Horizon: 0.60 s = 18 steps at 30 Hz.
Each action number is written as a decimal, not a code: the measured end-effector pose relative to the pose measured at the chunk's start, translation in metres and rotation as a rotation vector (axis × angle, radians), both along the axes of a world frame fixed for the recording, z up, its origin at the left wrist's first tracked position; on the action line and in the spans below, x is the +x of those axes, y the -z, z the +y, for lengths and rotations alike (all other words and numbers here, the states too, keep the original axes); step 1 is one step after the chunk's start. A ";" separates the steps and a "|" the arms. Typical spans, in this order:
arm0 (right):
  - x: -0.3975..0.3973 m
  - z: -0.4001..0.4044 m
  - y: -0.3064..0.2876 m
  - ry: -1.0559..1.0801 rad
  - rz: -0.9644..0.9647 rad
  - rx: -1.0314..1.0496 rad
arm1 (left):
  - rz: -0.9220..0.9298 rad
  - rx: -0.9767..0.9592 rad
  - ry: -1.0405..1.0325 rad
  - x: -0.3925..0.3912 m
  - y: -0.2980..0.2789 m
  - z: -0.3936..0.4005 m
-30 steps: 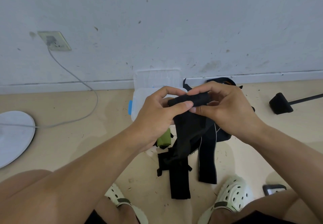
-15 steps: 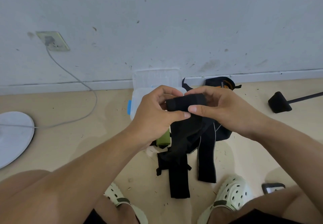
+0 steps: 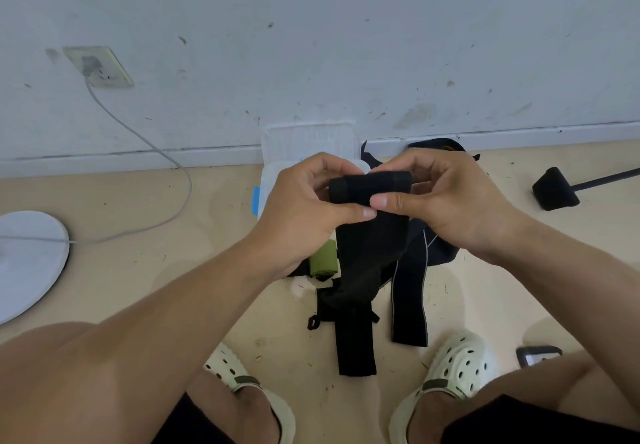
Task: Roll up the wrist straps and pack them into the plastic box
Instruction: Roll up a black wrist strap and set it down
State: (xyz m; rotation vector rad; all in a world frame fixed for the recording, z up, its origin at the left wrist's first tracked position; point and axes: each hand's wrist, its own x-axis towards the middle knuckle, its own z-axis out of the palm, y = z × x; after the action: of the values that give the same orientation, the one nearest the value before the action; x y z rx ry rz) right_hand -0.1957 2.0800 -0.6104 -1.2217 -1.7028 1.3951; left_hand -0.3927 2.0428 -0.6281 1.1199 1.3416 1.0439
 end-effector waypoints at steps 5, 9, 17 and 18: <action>-0.004 0.001 -0.004 0.081 0.110 0.062 | -0.118 -0.109 0.064 0.002 -0.004 0.001; -0.005 -0.001 -0.001 0.099 0.133 0.107 | -0.234 -0.214 0.192 0.005 -0.008 -0.001; -0.006 -0.001 0.004 0.032 0.106 0.132 | -0.257 -0.244 0.041 0.006 -0.003 0.002; -0.006 0.000 0.004 0.033 0.094 0.122 | -0.262 -0.236 0.029 0.005 -0.002 0.002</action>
State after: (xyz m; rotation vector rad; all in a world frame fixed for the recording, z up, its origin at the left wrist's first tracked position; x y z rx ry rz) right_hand -0.2014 2.0795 -0.6146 -1.0951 -1.6699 1.2894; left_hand -0.3873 2.0448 -0.6258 0.7951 1.1993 0.9473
